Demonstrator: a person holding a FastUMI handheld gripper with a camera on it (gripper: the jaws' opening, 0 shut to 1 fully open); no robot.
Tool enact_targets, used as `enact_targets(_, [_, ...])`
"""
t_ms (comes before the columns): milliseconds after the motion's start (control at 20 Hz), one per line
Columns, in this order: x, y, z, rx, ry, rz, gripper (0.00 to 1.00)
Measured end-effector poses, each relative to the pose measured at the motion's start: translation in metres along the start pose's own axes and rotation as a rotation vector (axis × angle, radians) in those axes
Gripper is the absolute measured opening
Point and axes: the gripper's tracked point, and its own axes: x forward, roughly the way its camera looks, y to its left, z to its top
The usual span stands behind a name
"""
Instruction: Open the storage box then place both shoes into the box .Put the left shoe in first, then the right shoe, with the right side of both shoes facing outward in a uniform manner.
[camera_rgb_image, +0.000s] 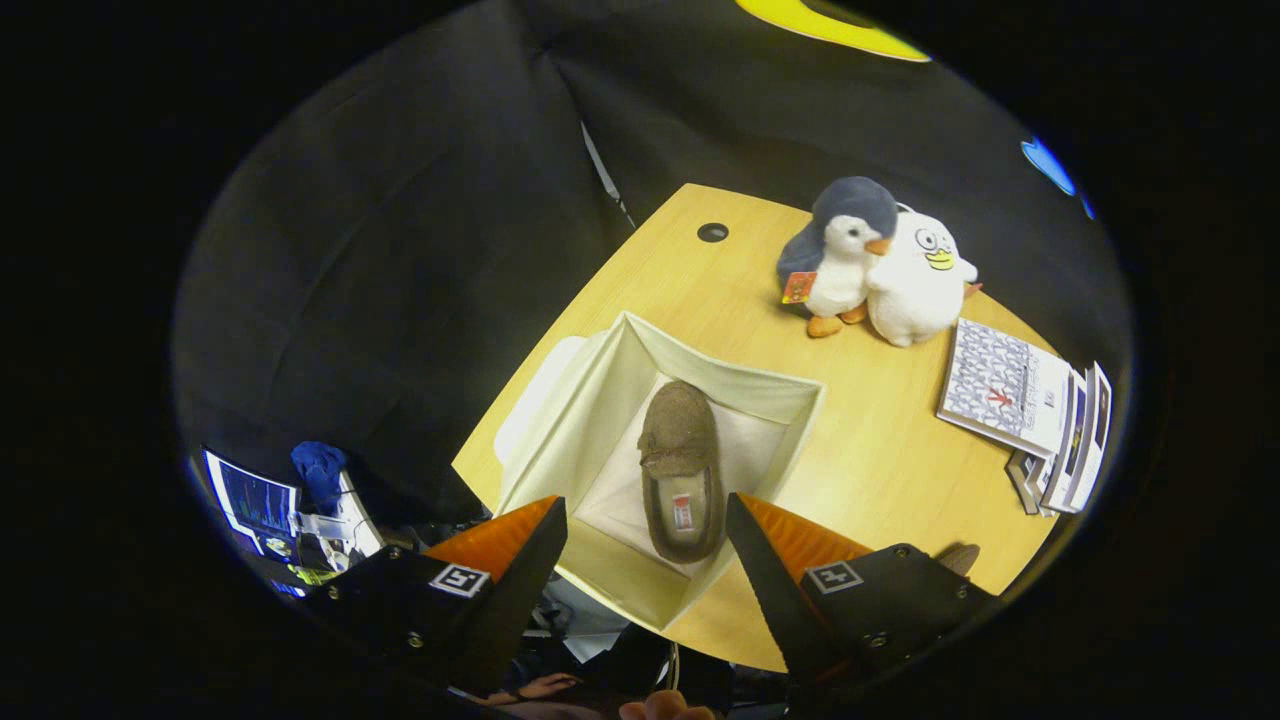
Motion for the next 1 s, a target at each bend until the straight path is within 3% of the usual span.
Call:
enact_targets(450, [-0.082, -0.122, -0.065, 0.224, -0.074, -0.035, 0.99])
enact_targets(850, [-0.105, -0.21, -0.144, 0.374, -0.067, -0.088, 0.99])
enact_targets(1000, [-0.097, -0.251, -0.175, 0.393, -0.05, -0.156, 0.99])
